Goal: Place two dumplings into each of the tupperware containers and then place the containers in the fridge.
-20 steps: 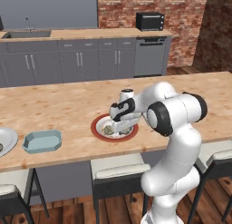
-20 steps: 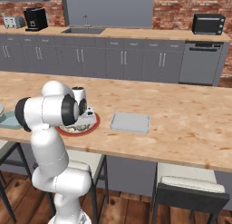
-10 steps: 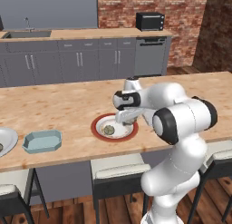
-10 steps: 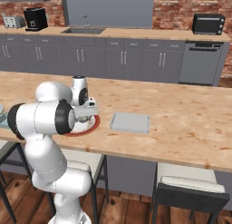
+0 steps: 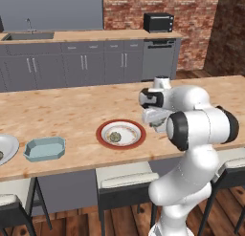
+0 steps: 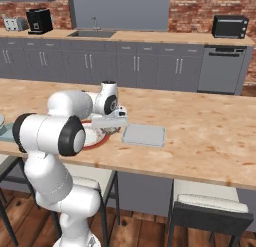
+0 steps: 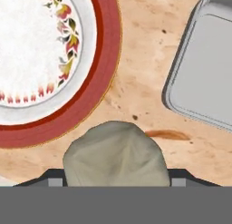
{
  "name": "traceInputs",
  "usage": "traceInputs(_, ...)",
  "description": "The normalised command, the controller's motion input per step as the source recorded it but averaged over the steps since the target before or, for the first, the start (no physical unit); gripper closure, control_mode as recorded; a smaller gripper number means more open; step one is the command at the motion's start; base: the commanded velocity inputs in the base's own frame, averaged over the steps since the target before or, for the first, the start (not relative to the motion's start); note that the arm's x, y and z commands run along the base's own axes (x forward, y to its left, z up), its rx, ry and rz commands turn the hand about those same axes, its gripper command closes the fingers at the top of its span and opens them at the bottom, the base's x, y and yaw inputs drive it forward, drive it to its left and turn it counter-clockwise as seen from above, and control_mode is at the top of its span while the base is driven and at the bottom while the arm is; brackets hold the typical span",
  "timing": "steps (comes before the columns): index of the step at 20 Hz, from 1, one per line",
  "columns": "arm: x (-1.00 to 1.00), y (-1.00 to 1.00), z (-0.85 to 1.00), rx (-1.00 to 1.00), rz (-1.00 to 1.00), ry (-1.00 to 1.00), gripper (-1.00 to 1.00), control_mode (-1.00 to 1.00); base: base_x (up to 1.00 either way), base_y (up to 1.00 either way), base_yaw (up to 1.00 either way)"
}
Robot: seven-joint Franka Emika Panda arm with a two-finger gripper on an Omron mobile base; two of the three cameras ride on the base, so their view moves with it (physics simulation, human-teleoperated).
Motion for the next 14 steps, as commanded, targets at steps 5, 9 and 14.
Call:
traceInputs(5,0.41,-0.99,0.00,0.04,-0.03,0.12,1.00,-1.00,0.00,0.00,0.00)
traceInputs(9,0.68,-0.62,0.00,0.02,0.00,0.10,1.00,-1.00,0.00,0.00,0.00)
traceInputs(14,0.73,-0.19,-0.14,0.00,0.00,0.01,1.00,-1.00,0.00,0.00,0.00)
